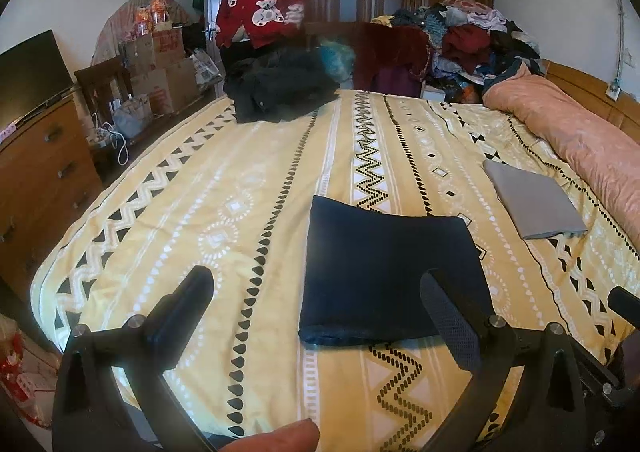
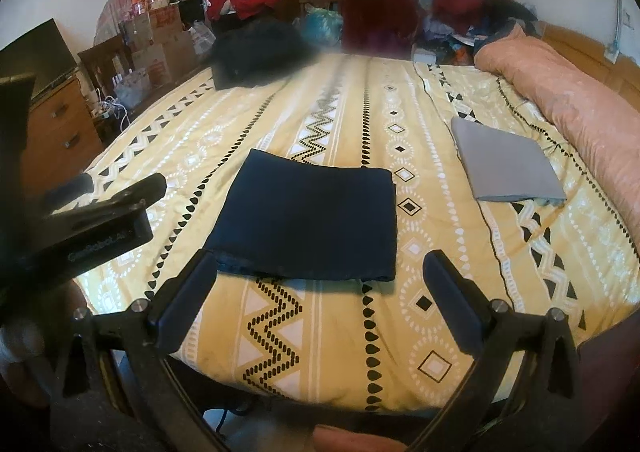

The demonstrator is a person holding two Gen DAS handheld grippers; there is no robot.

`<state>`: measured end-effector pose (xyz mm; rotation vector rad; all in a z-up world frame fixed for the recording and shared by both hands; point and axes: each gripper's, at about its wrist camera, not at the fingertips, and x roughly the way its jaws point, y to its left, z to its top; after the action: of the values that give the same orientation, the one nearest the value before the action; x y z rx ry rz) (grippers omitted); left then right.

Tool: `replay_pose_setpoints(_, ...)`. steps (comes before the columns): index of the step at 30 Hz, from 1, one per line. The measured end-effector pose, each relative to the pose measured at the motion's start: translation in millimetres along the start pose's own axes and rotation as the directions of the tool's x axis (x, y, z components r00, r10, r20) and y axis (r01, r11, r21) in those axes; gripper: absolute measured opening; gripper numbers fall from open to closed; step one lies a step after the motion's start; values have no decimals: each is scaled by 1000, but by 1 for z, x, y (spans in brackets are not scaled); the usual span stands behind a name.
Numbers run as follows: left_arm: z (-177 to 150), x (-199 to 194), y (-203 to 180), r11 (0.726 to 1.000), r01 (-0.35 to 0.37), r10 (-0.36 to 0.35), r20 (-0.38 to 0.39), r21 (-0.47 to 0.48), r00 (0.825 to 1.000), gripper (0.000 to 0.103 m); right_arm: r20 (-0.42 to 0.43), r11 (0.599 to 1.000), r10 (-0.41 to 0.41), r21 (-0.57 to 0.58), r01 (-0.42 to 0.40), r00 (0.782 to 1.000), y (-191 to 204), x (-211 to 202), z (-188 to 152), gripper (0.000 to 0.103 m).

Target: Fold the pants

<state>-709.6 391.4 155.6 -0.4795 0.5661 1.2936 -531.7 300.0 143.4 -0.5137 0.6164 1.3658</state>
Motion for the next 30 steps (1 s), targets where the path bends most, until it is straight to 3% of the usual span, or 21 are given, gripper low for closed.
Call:
replay_pose_setpoints(3,0,1,-2,1000,-25,25,-4,17,1000,103,5,1000,-1,6,1,1000,0,-1,1,103)
replay_pose_setpoints(30,-2,15,4,1000,-8,9,-54,10,999,103,-14,1000,-11,10,11,1000,-1,3,4,103)
